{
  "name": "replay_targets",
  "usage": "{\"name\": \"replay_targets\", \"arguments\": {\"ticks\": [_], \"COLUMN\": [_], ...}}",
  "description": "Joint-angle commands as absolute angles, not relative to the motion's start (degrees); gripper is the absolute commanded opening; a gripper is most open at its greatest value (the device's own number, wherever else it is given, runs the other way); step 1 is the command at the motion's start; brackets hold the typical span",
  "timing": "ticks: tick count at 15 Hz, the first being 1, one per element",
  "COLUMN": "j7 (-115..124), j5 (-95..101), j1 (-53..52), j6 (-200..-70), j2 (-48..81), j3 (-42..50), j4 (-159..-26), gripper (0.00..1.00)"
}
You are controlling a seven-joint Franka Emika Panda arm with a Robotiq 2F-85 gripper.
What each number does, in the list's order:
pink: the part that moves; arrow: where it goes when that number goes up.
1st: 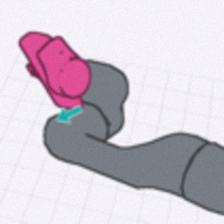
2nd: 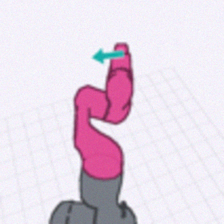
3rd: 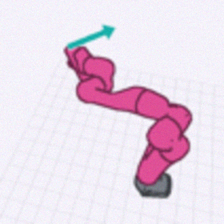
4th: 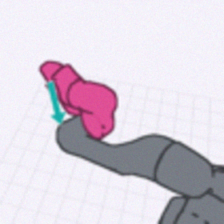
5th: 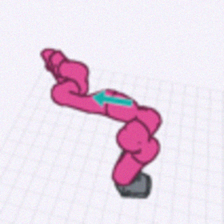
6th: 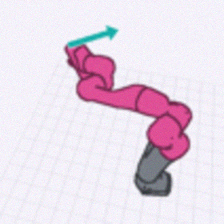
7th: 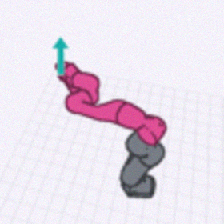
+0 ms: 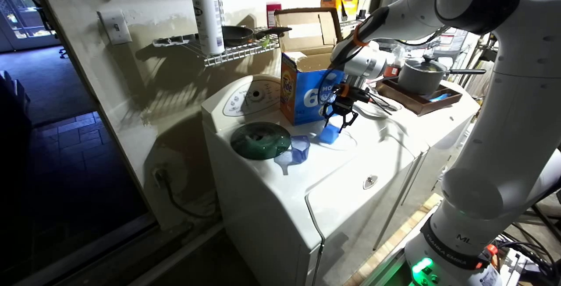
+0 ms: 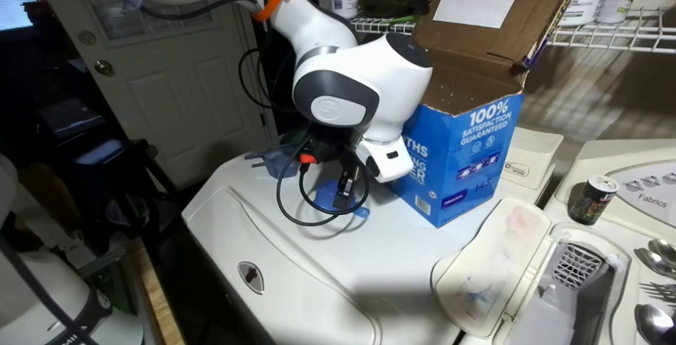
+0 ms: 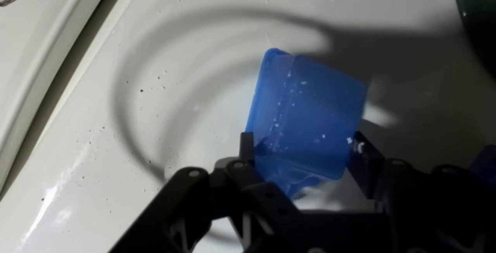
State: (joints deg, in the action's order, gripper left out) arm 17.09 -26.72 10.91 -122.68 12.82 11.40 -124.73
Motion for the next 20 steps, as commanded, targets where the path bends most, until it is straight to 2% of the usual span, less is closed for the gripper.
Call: {"name": "replay_targets", "arguments": {"ticks": [1, 2, 5, 20], "j7": [16.1, 16.0, 16.1, 4.5], "j5": [-28.4, -28.4, -28.2, -29.2], "j1": [11.8, 11.8, 11.6, 9.1], "j6": [-119.8, -119.4, -118.5, -129.9], "j2": [14.3, 14.3, 13.8, 6.9], "j3": [10.7, 10.7, 10.6, 6.2], "j4": [-122.1, -122.0, -121.9, -129.9], "gripper": [0.51, 0.55, 0.55, 0.49]}}
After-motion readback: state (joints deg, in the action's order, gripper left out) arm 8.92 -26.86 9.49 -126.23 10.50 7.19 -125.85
